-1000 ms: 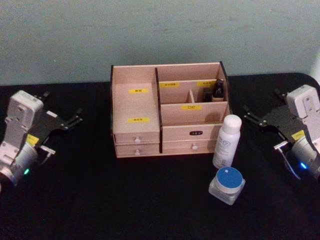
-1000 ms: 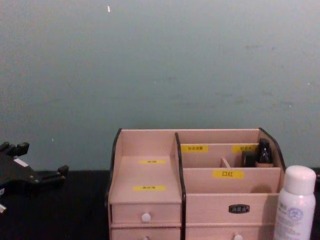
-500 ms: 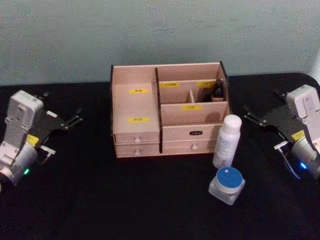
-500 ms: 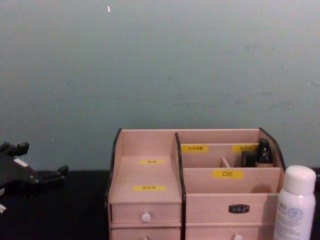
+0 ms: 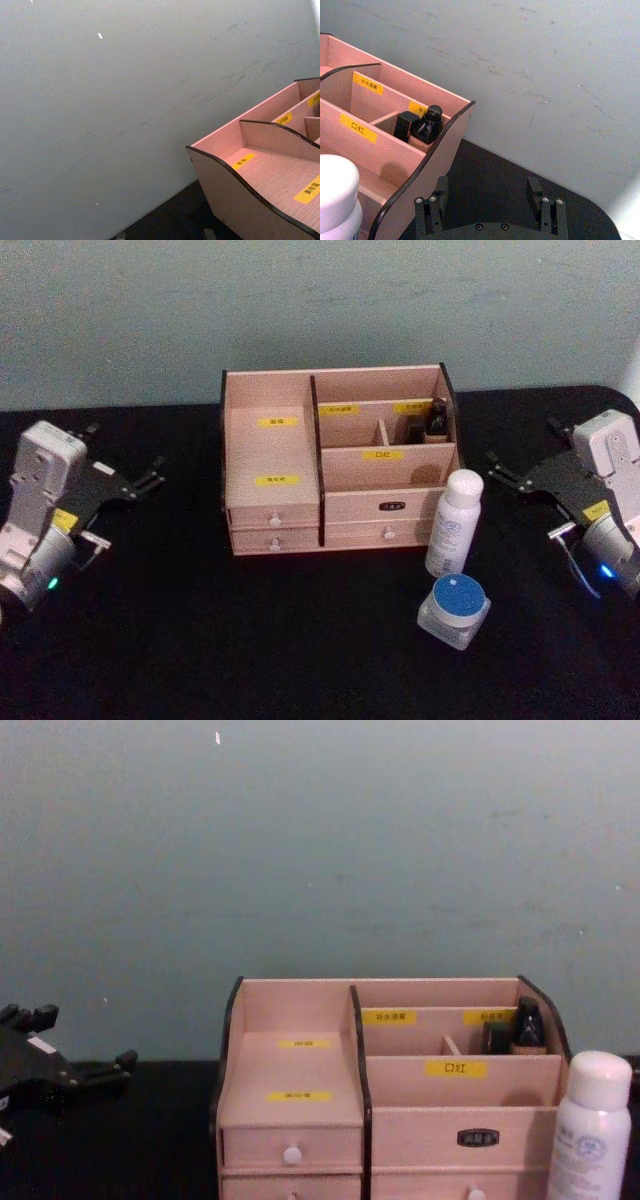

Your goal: Pick up the facial cleanser and watermelon frost from the table and place them into the tiered storage box.

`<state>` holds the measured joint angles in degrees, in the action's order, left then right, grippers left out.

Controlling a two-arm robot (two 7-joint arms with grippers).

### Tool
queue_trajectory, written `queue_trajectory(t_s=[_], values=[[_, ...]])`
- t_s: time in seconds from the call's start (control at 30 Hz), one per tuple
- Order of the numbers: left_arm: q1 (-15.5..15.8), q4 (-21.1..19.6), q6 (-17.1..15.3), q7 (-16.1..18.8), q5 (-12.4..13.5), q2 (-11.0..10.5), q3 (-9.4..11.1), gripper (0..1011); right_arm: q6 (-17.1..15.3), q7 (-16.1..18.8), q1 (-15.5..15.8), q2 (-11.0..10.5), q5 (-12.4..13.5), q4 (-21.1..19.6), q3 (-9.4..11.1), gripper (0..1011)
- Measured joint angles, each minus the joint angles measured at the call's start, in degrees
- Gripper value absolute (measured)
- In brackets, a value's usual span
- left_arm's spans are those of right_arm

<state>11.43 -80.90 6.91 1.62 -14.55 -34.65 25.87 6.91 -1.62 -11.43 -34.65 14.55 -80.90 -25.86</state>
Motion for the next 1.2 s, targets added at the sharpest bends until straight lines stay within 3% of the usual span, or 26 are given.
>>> queue_trajectory(t_s=[0.5, 0.73, 0.93, 1.2], values=[[0.00, 0.00, 0.00, 0.00, 0.00, 0.00, 0.00, 1001, 0.00, 0.00, 0.00, 0.00, 0.00, 0.00, 0.00, 1000], [0.00, 0.00, 0.00, 0.00, 0.00, 0.00, 0.00, 1001, -0.26, 0.39, 1.77, -0.35, 0.26, -1.70, 1.71, 1000], [0.00, 0.00, 0.00, 0.00, 0.00, 0.00, 0.00, 1001, -2.11, 0.65, 5.61, -1.93, 1.68, -5.85, 4.05, 1000], [0.01, 0.00, 0.00, 0.00, 0.00, 0.00, 0.00, 1001, -5.40, 1.84, 14.47, -5.26, 6.28, -14.06, 8.54, 1000]])
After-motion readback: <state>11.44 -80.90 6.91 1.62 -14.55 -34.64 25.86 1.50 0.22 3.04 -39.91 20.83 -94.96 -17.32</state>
